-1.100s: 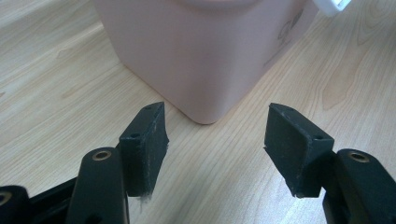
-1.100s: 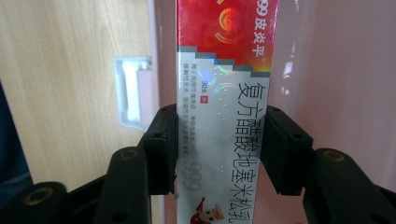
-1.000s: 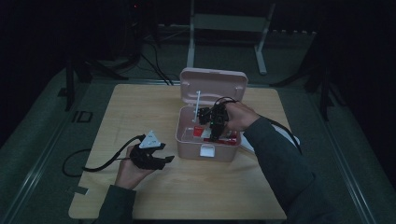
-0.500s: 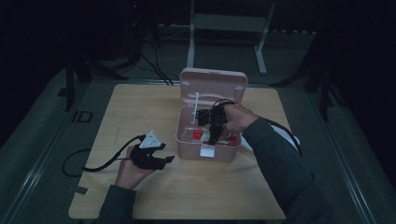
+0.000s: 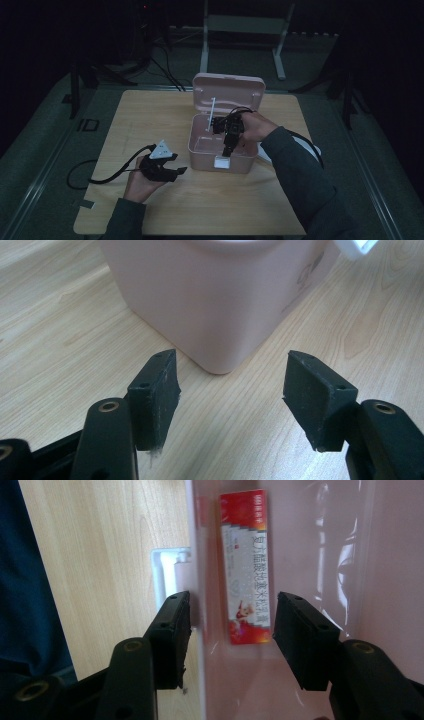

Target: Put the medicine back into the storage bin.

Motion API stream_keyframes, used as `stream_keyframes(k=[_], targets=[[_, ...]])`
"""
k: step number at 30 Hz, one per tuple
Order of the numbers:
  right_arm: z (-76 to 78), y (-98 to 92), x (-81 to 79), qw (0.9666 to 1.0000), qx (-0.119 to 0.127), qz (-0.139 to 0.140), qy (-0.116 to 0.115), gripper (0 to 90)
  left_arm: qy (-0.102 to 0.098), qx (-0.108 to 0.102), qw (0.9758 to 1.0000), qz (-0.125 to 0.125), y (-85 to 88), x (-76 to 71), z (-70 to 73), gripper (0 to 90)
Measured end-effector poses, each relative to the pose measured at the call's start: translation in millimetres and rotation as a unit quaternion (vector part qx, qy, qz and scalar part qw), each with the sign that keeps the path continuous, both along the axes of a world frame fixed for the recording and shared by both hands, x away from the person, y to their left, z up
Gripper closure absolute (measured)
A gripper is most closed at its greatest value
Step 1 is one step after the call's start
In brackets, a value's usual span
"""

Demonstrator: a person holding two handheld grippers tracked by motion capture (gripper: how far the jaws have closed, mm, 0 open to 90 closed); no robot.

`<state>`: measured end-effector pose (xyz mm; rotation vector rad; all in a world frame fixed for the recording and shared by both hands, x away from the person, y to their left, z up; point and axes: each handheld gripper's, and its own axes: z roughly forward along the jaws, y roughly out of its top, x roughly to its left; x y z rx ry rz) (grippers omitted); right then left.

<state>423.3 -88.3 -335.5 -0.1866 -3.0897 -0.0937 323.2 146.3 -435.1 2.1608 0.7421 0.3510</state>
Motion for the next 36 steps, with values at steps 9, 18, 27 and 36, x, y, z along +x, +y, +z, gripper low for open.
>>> stream_keyframes(k=[9, 18, 27, 36], targets=[[9.6, -13.0, -0.3, 0.9996, 0.017, -0.013, -0.016, 49.0, -0.002, 0.0, 1.0, 0.001, 1.2, -0.2, 0.9, 38.7], [21.7, -48.4, 0.5, 0.9981, 0.022, -0.043, -0.039, 49.6, -0.002, 0.001, 1.0, 0.002, 1.0, -0.2, 0.6, 38.6], [28.4, -88.6, 1.5, 0.9948, 0.034, -0.078, -0.057, 49.0, -0.004, 0.002, 1.0, 0.002, 1.9, -0.7, 0.7, 38.6], [30.3, -124.8, 5.3, 0.9906, 0.038, -0.113, -0.066, 48.5, -0.003, 0.004, 1.0, 0.001, 0.8, -0.4, -0.7, 38.5]])
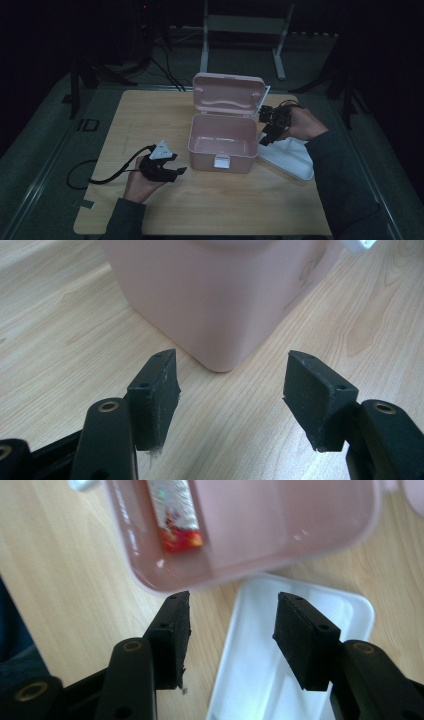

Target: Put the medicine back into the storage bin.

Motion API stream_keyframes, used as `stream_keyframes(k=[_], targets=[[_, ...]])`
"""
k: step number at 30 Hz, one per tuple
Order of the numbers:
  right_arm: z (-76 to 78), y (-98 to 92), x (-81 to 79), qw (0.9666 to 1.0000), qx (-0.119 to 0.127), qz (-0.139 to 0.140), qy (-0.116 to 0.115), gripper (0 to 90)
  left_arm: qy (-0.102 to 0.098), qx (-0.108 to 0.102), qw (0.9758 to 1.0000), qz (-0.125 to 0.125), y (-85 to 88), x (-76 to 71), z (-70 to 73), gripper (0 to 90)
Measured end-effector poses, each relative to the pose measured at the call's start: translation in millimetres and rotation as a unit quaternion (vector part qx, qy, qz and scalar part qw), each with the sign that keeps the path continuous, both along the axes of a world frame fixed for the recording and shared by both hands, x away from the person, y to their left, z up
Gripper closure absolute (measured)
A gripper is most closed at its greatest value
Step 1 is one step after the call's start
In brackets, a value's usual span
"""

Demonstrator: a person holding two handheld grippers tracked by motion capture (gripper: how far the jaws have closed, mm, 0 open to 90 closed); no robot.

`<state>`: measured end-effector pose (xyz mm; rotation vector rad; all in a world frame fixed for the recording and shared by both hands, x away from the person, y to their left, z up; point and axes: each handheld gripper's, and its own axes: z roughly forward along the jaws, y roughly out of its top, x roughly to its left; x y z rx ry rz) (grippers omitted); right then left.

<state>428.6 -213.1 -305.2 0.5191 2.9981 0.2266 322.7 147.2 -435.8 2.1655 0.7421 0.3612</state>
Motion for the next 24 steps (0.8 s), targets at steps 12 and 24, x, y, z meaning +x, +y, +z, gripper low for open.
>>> stream_keyframes(k=[12, 24], targets=[[-16.2, -42.0, 8.3, 0.9986, -0.014, -0.051, 0.0, 48.9, 0.002, 0.001, 1.0, -0.002, -0.8, 0.5, -1.0, 38.6], [-44.9, -68.7, 23.0, 0.9958, -0.026, -0.087, 0.005, 49.4, 0.003, 0.002, 1.0, -0.002, -1.2, 0.7, -1.5, 38.6]])
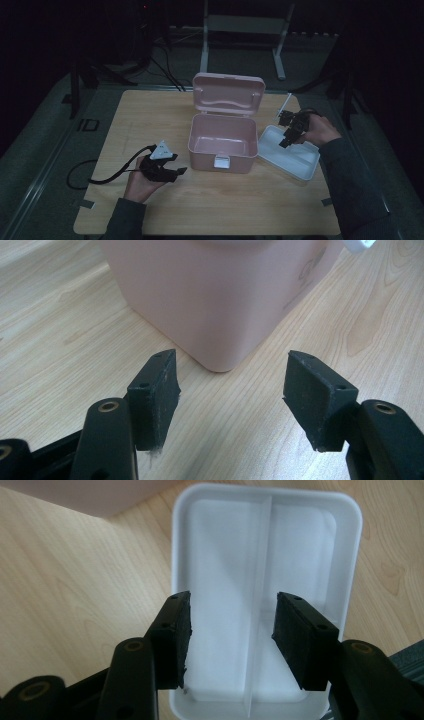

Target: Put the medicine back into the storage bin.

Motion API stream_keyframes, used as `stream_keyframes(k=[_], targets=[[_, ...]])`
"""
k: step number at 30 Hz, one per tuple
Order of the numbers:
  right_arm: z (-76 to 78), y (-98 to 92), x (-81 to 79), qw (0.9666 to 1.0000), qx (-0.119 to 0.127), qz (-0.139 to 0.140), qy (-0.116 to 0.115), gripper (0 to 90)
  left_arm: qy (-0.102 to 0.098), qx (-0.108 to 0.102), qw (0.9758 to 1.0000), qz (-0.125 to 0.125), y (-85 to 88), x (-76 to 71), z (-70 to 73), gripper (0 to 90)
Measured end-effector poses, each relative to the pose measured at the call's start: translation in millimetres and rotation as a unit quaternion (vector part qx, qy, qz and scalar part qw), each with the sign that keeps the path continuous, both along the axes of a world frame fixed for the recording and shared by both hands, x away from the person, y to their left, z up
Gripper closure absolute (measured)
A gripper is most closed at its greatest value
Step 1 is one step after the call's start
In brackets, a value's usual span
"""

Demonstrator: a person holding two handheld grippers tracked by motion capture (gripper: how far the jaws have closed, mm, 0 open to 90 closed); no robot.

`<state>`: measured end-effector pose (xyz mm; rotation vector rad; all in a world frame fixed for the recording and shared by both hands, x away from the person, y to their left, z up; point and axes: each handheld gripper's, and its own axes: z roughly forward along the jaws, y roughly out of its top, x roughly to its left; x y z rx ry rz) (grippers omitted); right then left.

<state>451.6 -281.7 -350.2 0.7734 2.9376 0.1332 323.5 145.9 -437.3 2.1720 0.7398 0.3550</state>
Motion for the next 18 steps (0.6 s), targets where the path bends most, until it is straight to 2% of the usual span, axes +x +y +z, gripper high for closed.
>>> stream_keyframes(k=[12, 18], targets=[[-22.6, -11.7, 9.1, 0.9998, -0.007, -0.018, 0.005, 51.2, 0.0, 0.0, 1.0, 0.0, 0.1, -0.1, 0.0, 38.6], [-35.7, -16.4, 13.2, 0.9992, -0.029, -0.029, 0.003, 54.4, 0.0, 0.001, 1.0, -0.001, -0.1, -0.2, -0.1, 38.6]])
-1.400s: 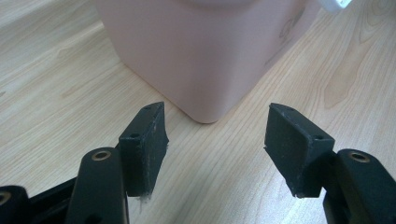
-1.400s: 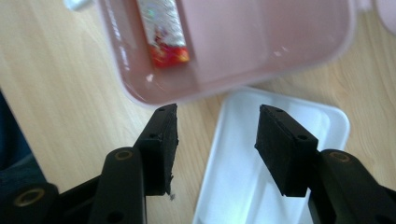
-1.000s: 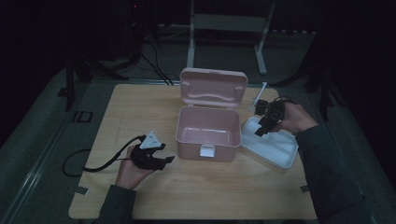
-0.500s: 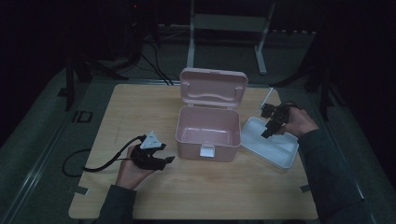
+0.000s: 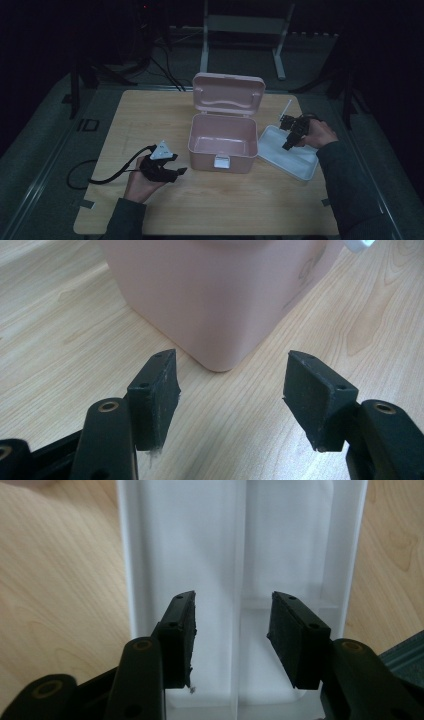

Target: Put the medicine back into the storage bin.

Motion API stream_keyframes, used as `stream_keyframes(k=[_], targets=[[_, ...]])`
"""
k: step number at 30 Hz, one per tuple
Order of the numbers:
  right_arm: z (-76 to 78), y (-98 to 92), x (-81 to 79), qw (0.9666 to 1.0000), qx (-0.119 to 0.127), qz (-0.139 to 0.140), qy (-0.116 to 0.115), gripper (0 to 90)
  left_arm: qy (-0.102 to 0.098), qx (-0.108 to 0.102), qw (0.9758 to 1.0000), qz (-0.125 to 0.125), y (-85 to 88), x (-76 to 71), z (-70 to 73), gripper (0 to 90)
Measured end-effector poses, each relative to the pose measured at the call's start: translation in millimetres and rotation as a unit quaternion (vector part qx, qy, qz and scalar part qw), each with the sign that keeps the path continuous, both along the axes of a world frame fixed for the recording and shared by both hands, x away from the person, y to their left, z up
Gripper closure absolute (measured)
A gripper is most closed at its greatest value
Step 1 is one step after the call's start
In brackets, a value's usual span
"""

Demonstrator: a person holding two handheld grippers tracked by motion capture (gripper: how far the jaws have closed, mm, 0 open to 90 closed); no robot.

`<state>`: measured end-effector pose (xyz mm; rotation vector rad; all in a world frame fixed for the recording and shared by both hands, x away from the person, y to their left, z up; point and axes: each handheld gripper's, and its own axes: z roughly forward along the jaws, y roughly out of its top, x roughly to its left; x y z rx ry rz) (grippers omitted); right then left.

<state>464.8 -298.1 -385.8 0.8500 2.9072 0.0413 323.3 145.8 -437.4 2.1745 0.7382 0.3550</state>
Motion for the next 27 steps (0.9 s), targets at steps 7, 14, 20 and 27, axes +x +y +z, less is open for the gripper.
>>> stream_keyframes(k=[7, 14, 20, 27], targets=[[-22.5, -9.0, 4.5, 0.9996, -0.024, -0.014, 0.006, 60.1, 0.0, 0.0, 1.0, -0.001, -0.1, 0.1, -0.2, 38.5], [-39.9, -19.2, 8.0, 0.9989, -0.036, -0.027, 0.017, 66.4, 0.002, 0.0, 1.0, -0.001, -0.6, 0.3, -0.7, 38.6], [-48.9, -19.9, 8.6, 0.9987, -0.045, -0.016, 0.019, 71.8, 0.002, 0.001, 1.0, -0.001, -1.2, 0.5, -1.2, 38.5], [-61.5, -20.3, 12.6, 0.9986, -0.036, -0.008, 0.037, 83.1, 0.002, 0.0, 1.0, 0.0, -0.9, 0.3, -1.0, 38.5]])
